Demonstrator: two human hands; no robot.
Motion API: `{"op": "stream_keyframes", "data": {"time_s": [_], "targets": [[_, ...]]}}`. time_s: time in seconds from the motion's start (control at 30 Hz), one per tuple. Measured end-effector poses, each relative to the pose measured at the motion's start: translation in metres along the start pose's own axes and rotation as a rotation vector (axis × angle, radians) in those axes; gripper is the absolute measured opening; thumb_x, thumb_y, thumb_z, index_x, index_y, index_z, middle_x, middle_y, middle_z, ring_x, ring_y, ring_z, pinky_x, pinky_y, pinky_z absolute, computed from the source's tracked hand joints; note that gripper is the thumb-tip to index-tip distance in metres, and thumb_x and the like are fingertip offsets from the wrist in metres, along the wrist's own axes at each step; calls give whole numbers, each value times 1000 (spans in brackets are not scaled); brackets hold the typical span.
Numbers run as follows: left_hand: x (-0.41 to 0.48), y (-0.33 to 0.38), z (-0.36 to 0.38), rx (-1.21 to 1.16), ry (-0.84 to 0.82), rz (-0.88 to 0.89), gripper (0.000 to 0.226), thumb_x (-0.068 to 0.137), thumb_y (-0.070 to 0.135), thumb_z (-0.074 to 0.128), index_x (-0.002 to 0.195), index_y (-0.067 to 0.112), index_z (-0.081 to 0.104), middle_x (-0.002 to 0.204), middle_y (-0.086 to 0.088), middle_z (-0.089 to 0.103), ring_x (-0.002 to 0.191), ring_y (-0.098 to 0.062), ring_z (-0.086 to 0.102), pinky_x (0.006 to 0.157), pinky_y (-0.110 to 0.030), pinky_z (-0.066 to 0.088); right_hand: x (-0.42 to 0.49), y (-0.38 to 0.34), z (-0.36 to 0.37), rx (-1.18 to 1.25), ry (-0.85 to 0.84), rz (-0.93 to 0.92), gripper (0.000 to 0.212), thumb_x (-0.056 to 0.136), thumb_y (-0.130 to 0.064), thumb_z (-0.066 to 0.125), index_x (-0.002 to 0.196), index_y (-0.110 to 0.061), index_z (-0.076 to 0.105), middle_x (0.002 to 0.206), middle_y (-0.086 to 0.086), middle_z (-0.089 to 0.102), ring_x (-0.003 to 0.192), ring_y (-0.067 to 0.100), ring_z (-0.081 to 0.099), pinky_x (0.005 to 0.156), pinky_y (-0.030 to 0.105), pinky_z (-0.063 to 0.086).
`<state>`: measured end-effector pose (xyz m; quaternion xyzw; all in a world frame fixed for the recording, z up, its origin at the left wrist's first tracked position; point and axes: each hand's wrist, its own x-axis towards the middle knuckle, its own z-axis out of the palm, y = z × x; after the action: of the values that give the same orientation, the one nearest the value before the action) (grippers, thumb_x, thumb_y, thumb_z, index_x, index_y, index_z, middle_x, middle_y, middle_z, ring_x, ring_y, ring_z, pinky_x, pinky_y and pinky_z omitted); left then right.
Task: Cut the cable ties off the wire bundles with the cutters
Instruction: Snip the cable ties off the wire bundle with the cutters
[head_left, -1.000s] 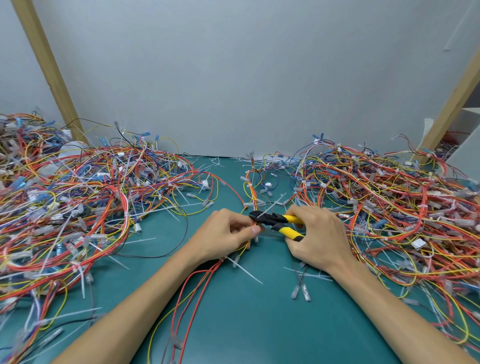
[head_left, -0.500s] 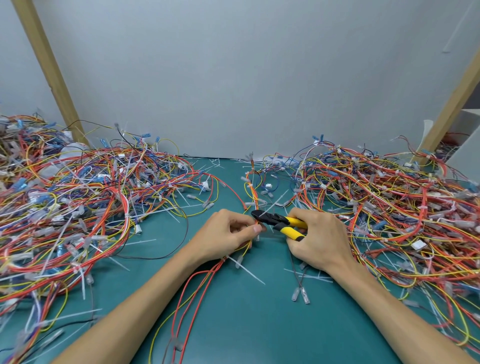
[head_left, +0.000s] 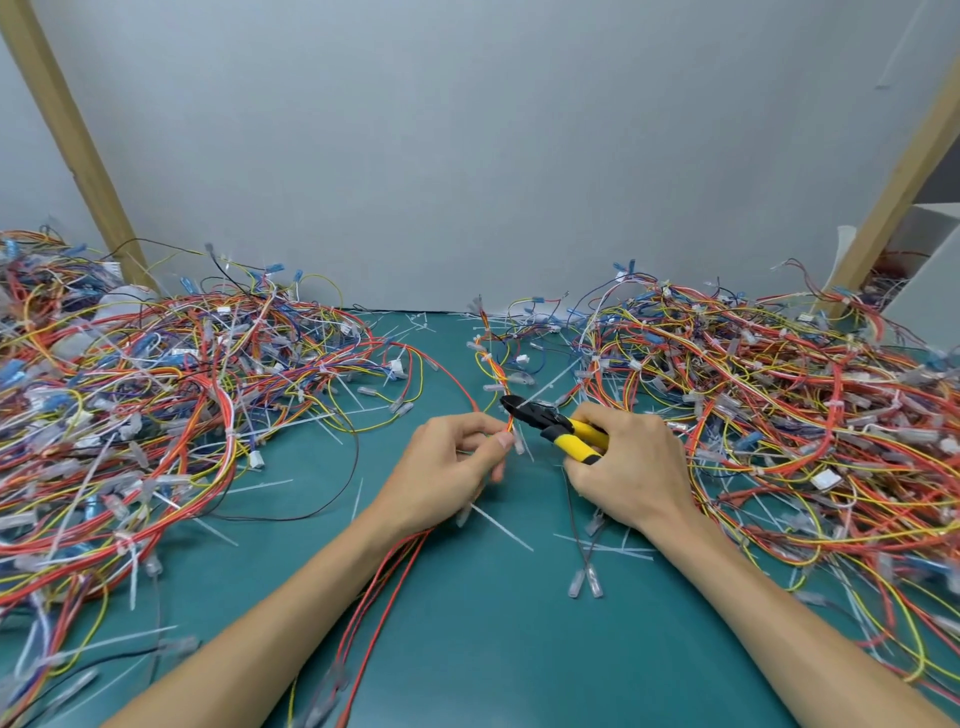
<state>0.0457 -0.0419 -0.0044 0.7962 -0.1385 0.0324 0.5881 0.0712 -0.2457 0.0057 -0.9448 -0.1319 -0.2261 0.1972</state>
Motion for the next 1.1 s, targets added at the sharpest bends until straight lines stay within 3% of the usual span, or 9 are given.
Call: {"op": "stream_keyframes", "data": {"time_s": [0.3,0.43,0.6,0.77,0.9,1.1], "targets": [[-1,6,-4,114,-56,-44,42,99,44,47,76,19,70,52,5,37,40,-7,31,37,-13,26,-2,2,2,-39,-10,-42,19,62,-44,56,74,-28,56,51,-6,51,54,18,49,49,24,36],[-3,8,-4,175,-78,-8,37,99,38,49,76,15,67,57,-9,33,41,-10,24,32,-10,22,-3,1,2,-81,-8,-74,22,64,-45,56,74,-26,50,56,-6,53,58,24,51,50,27,39],[-4,8,-3,235,-56,24,37,101,33,47,76,13,64,56,-6,38,41,-9,29,35,-10,26,-2,0,2,-105,-10,-108,26,65,-46,54,71,-23,43,56,-6,47,55,23,45,46,24,24],[-3,6,-2,240,-32,46,41,103,36,40,68,21,56,53,1,43,44,-9,35,47,-20,30,-2,0,3,-105,-6,-119,26,66,-44,53,70,-22,40,55,-5,44,54,25,43,46,26,24],[-4,5,-4,283,-13,76,41,102,36,43,67,20,58,52,-4,42,43,-9,33,47,-20,28,-3,-1,2,-114,-7,-149,26,68,-43,54,70,-24,37,54,-8,38,54,24,40,45,25,20],[-3,6,-3,316,3,102,41,101,36,47,67,17,61,46,-1,34,45,-12,27,47,-20,24,-3,1,3,-137,-15,-153,27,68,-39,59,86,-29,41,76,-8,49,70,21,44,55,29,27]]}}
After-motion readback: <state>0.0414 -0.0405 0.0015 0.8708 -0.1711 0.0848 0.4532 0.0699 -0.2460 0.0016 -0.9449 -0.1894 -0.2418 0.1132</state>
